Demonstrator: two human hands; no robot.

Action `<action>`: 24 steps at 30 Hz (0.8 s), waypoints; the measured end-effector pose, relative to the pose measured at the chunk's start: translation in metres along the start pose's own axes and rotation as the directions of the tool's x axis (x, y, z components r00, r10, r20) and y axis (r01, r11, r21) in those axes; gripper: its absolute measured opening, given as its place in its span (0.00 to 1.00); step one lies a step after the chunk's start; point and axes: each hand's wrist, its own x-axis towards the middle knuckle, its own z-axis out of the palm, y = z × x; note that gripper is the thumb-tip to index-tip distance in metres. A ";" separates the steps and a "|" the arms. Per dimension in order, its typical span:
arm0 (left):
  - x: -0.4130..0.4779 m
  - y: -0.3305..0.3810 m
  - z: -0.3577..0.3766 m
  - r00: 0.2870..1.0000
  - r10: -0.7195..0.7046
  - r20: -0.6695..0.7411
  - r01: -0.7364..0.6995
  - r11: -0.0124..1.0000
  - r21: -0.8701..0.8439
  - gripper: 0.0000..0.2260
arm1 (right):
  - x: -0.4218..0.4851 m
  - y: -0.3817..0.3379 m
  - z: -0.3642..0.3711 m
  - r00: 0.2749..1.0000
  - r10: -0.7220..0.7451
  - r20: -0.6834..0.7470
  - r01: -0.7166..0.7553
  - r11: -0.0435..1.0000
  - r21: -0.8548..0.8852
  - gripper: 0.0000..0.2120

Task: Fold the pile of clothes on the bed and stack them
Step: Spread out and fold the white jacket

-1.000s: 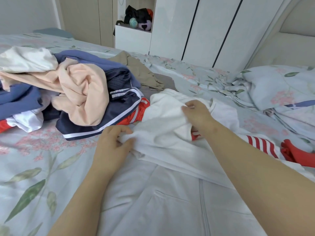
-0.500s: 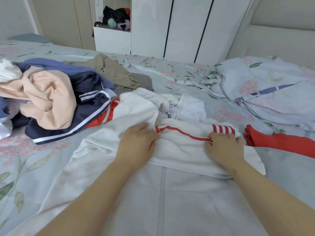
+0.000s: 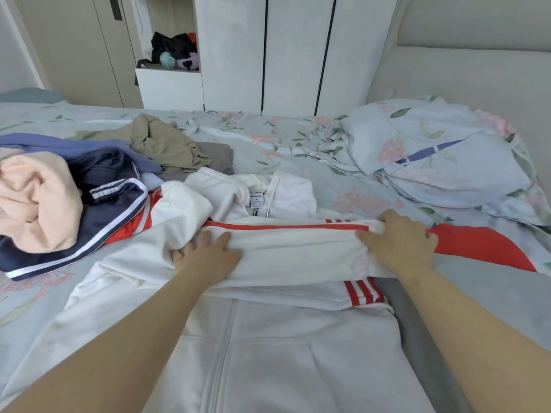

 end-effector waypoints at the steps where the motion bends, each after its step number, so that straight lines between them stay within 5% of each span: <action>1: -0.003 0.000 0.002 1.000 -0.016 -0.022 0.017 1.000 0.008 0.26 | -0.001 -0.001 0.005 1.000 -0.017 0.026 0.021 0.985 -0.169 0.20; 3: -0.008 0.001 0.005 0.993 0.012 -0.117 -0.014 1.000 -0.017 0.25 | -0.008 -0.007 0.018 0.990 -0.139 0.018 0.137 0.941 -0.310 0.22; 5: -0.010 0.000 0.005 0.946 0.117 -0.304 -0.143 0.988 -0.066 0.23 | -0.017 -0.021 0.028 0.942 -0.335 -0.023 0.324 0.923 -0.206 0.22; 8: -0.005 -0.011 -0.002 0.824 0.252 -0.507 -0.251 0.965 0.073 0.30 | -0.030 -0.042 0.042 0.873 -0.455 0.175 0.453 0.890 0.050 0.22; 10: 0.004 -0.028 -0.005 0.878 0.233 -0.417 -0.186 0.971 0.150 0.27 | -0.032 -0.043 0.053 0.872 -0.373 0.316 0.379 0.924 0.045 0.22; 14: 0.015 -0.051 -0.011 0.984 0.083 -0.160 -0.050 0.978 0.201 0.26 | -0.023 -0.046 0.059 0.962 -0.205 0.181 0.206 0.978 0.015 0.18; 17: 0.016 -0.050 -0.013 0.988 0.043 -0.145 -0.016 0.984 0.179 0.28 | -0.018 -0.051 0.058 0.971 -0.203 0.127 0.214 0.973 -0.082 0.15; 20: 0.015 -0.042 -0.015 0.955 0.077 -0.286 -0.028 0.985 0.172 0.28 | -0.008 -0.049 0.048 0.988 -0.143 -0.062 0.131 0.977 -0.165 0.14; 22: 0.015 -0.037 -0.014 0.941 0.130 -0.314 -0.059 0.973 0.225 0.27 | -0.004 -0.048 0.042 0.992 -0.119 -0.041 0.105 0.963 -0.247 0.16; 24: 0.017 -0.035 -0.013 0.976 0.115 -0.187 -0.059 0.957 0.283 0.26 | -0.006 -0.052 0.046 0.983 -0.171 0.068 0.184 0.934 -0.306 0.18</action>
